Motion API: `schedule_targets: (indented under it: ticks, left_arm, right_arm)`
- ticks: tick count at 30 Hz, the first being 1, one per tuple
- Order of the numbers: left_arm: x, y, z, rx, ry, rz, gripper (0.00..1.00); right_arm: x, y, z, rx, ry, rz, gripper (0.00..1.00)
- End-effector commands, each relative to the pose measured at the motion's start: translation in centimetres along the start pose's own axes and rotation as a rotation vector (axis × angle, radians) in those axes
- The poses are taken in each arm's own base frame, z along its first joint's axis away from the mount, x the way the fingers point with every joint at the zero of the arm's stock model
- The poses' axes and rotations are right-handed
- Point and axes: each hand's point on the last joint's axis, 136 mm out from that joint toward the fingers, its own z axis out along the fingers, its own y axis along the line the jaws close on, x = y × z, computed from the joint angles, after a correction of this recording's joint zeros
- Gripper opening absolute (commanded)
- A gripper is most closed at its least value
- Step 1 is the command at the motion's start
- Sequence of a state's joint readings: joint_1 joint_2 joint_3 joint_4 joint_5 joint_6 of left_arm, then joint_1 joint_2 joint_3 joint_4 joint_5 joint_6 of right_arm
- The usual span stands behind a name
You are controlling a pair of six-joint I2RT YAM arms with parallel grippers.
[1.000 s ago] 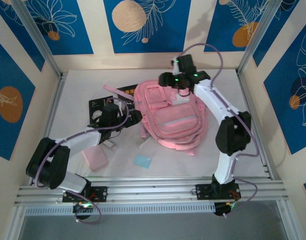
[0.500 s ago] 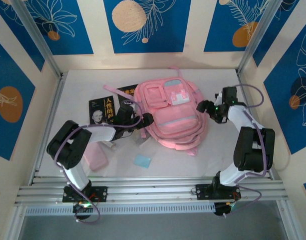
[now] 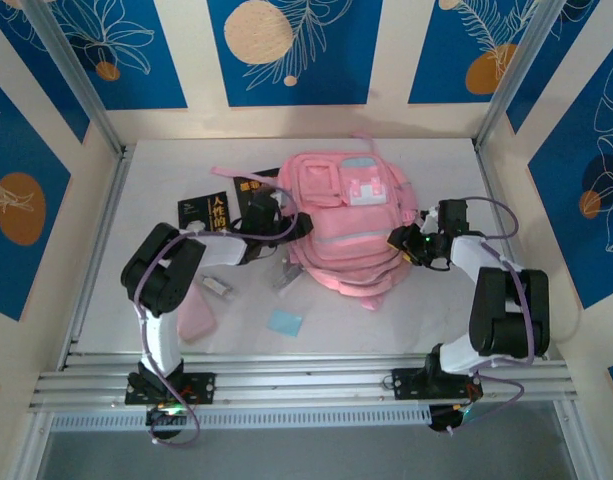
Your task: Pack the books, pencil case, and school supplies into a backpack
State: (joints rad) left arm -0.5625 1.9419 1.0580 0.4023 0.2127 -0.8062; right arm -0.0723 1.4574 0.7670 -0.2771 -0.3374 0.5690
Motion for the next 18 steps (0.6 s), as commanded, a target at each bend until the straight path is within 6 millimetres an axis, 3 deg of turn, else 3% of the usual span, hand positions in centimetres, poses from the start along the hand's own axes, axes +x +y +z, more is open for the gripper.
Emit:
schedule_targets:
  ticks: [1, 5, 9, 11, 15, 18]
  left_arm:
    - [-3.6, -8.2, -0.2, 0.221, -0.035, 0.103, 0.69]
    - [-7.7, -9.1, 0.2, 0.199, -0.072, 0.176, 0.76]
    - [-12.2, -5.9, 1.5, 0.113, -0.099, 0.178, 0.78]
    - [-14.2, -4.0, 2.2, 0.068, -0.100, 0.181, 0.80]
    - [-16.8, -0.4, 1.9, -0.045, -0.078, 0.181, 0.83]
    - [-17.4, 1.3, -0.1, -0.140, -0.066, 0.198, 0.86]
  right_arm:
    - [2.9, 6.1, -0.8, -0.217, 0.099, -0.027, 0.45]
    - [4.8, 9.4, 0.0, -0.267, 0.136, -0.045, 0.46]
    - [6.9, 13.2, 1.5, -0.329, 0.196, -0.092, 0.50]
    - [7.6, 14.7, 2.1, -0.334, 0.234, -0.129, 0.61]
    - [7.5, 14.0, 2.1, -0.272, 0.229, -0.157, 0.70]
    - [6.0, 12.6, 1.0, -0.228, 0.182, -0.170, 0.74]
